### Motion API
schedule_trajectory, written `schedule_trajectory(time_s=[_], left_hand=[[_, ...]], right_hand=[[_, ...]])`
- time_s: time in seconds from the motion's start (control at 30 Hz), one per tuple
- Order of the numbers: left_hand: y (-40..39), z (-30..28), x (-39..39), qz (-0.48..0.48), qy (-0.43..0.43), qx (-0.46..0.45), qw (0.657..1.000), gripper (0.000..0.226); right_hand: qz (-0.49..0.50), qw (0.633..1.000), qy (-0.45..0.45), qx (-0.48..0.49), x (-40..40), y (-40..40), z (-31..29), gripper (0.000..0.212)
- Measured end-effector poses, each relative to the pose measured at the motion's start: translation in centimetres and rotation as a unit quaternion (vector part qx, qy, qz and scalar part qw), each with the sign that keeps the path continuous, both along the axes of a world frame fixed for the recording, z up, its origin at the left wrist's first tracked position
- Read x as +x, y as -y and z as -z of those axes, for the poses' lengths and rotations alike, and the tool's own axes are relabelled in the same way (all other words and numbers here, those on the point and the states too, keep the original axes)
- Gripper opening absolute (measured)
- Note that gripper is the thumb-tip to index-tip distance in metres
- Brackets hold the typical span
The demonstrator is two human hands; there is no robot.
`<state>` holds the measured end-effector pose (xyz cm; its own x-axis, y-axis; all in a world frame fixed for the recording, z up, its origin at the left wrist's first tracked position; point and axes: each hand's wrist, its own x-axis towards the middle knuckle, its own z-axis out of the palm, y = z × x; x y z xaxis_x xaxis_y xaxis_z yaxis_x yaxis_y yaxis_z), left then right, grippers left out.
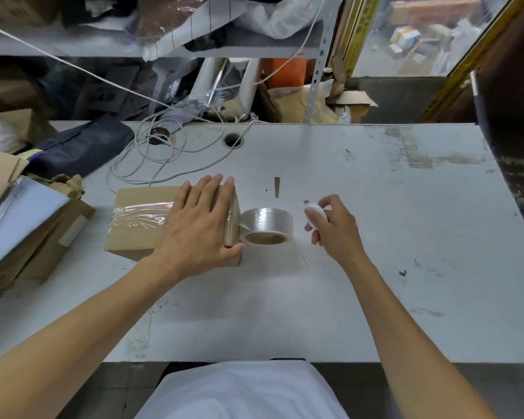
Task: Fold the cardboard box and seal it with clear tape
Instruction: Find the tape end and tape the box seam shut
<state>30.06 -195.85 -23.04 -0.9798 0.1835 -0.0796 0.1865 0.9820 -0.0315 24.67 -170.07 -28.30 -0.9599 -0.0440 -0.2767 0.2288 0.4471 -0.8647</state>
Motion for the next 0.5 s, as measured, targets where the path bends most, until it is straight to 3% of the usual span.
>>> schedule_trajectory(time_s=[0.1,0.2,0.5], left_hand=[[-0.1,-0.2,-0.1,-0.002,-0.003,0.009,1.000,0.111],[-0.1,0.0,-0.1,0.001,-0.007,0.009,1.000,0.110],[0.1,0.3,-0.1,0.001,-0.015,0.005,1.000,0.110]], right_hand=[[-0.036,0.996,-0.032,-0.078,2.3,3.8,-3.6,0.009],[-0.042,0.991,-0.006,-0.130,3.9,6.9,-4.3,0.006],[0.017,0.990,-0.010,-0.138,3.3,9.4,-4.1,0.012]])
